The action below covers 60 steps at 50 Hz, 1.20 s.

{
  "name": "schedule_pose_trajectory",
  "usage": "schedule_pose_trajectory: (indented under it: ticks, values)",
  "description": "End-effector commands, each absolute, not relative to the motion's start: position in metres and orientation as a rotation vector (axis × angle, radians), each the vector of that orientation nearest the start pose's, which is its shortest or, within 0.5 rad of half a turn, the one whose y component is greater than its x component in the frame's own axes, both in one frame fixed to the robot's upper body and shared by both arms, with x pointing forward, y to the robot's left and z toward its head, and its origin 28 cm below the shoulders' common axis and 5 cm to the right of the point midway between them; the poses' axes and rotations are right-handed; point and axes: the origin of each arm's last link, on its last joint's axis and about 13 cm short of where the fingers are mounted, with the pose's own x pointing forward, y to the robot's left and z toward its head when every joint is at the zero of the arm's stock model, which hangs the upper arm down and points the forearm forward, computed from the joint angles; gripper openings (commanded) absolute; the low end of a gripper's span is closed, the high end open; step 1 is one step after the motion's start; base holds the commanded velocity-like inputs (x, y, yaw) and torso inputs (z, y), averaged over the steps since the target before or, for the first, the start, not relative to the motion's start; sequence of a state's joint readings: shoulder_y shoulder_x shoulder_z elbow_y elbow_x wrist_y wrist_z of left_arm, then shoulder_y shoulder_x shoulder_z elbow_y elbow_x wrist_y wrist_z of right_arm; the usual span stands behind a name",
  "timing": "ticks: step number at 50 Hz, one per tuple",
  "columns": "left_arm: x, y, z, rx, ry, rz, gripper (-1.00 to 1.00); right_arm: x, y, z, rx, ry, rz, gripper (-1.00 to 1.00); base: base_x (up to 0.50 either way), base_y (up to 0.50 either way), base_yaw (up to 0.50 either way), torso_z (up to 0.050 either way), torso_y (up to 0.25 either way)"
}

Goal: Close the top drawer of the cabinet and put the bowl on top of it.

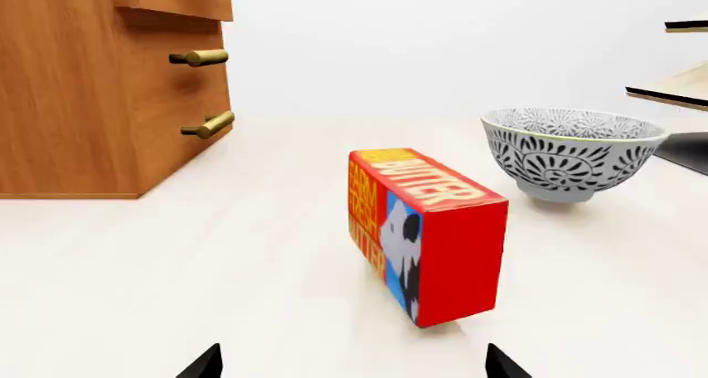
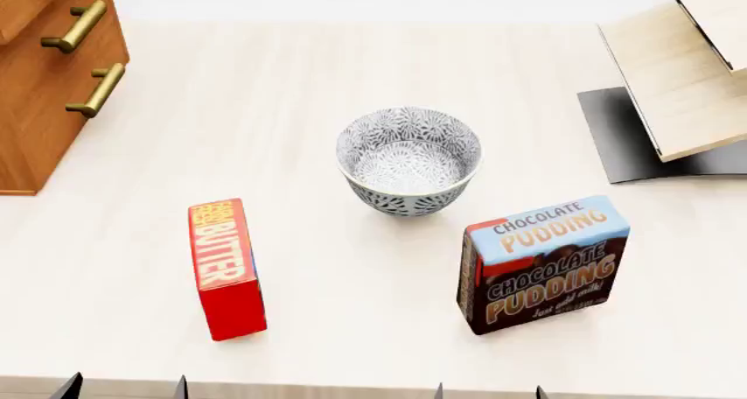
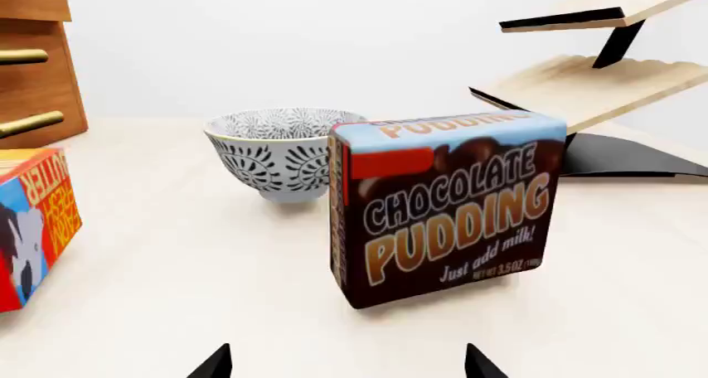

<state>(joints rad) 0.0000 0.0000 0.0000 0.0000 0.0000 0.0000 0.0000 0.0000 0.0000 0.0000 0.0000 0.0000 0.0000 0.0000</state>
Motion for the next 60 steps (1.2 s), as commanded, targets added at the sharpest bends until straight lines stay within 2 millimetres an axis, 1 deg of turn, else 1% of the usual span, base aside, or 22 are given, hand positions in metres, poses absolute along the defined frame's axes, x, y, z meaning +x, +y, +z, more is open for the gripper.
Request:
schedule_pose_trajectory:
  ticks: [1,15,19,20,24,52,54,56,57,58,60]
  values:
    - [0.210,0.205,0.013,0.013,0.002,-0.004,1.00,0.210,-0.095,0.013,-0.004,0.002,0.007,1.00,0.00,0.00,0.00,0.000,0.000]
    - [0.211,0.205,0.012,0.020,0.010,0.013,1.00,0.209,-0.096,0.012,-0.003,0.000,0.006,1.00,0.00,0.00,0.00,0.000,0.000]
    - [0.213,0.205,0.011,0.060,0.020,0.023,1.00,0.209,-0.096,0.012,-0.001,0.001,0.005,1.00,0.00,0.00,0.00,0.000,0.000]
    - [0.212,0.205,0.013,0.021,0.003,-0.003,1.00,0.210,-0.096,0.012,-0.001,0.002,0.004,1.00,0.00,0.00,0.00,0.037,0.000]
    - [0.212,0.205,0.012,0.032,0.022,-0.001,1.00,0.209,-0.096,0.012,-0.003,0.002,0.005,1.00,0.00,0.00,0.00,0.050,0.000]
    - [0.211,0.205,0.012,0.047,0.008,-0.010,1.00,0.209,-0.096,0.011,-0.009,0.001,0.008,1.00,0.00,0.00,0.00,0.050,0.000]
    - [0.211,0.205,0.016,0.014,-0.003,-0.003,1.00,0.210,-0.096,0.012,-0.009,0.003,0.003,1.00,0.00,0.00,0.00,0.050,0.000]
    - [0.210,0.206,0.018,-0.031,0.044,-0.066,1.00,0.210,-0.096,0.010,-0.004,0.007,-0.003,1.00,0.00,0.00,0.00,0.007,0.000]
    - [0.212,0.207,0.021,-0.045,0.046,-0.035,1.00,0.210,-0.097,0.011,-0.015,0.012,-0.007,1.00,0.00,0.00,0.00,0.000,0.000]
    - [0.213,0.209,0.026,-0.075,0.038,-0.044,1.00,0.210,-0.098,0.012,-0.013,0.013,-0.011,1.00,0.00,0.00,0.00,0.000,0.000]
    - [0.213,0.210,0.030,-0.079,0.051,-0.075,1.00,0.210,-0.098,0.013,-0.002,0.021,-0.011,1.00,0.00,0.00,0.00,0.000,0.000]
